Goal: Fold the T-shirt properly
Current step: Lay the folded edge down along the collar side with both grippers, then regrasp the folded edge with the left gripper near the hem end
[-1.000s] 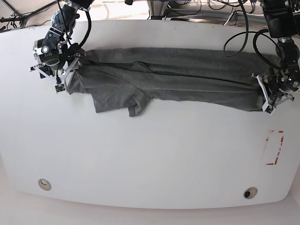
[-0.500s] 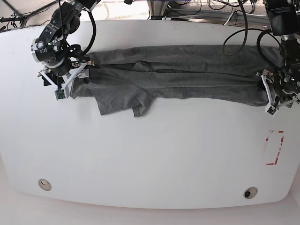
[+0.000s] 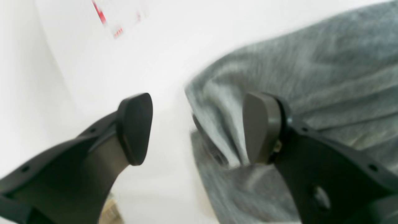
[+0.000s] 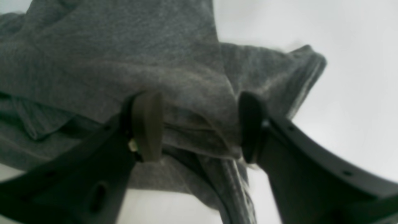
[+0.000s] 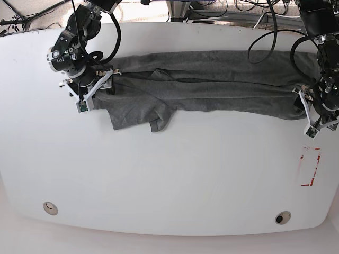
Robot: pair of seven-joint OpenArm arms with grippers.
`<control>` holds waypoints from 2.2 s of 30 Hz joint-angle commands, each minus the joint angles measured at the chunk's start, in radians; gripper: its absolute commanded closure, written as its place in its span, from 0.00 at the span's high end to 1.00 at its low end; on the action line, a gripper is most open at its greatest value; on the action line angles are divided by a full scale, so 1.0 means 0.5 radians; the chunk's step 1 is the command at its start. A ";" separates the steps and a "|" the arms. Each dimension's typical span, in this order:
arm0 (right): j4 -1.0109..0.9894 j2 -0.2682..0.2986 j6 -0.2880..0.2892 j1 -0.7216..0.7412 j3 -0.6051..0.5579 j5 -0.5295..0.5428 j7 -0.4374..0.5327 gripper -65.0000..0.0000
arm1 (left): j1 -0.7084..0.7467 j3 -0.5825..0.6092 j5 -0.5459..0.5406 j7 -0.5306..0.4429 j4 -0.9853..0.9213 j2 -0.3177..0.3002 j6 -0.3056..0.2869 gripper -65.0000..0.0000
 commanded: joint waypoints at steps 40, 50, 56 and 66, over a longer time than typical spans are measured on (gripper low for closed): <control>-0.990 0.493 -0.003 0.274 0.051 -0.328 0.640 0.20 | -0.093 0.036 -0.065 -0.093 -0.521 0.104 0.003 0.65; -0.990 0.456 -0.003 0.277 0.045 -0.322 0.640 0.20 | -0.160 -0.228 -0.526 0.146 -0.334 0.095 0.003 0.66; -0.990 0.416 -0.003 0.277 0.045 -0.331 0.640 0.20 | -0.283 -0.354 -0.578 0.186 -0.352 0.101 0.003 0.72; -1.000 0.410 -0.003 0.277 0.045 -0.325 0.640 0.20 | -0.492 -0.372 -0.581 0.180 -0.715 0.101 0.003 0.76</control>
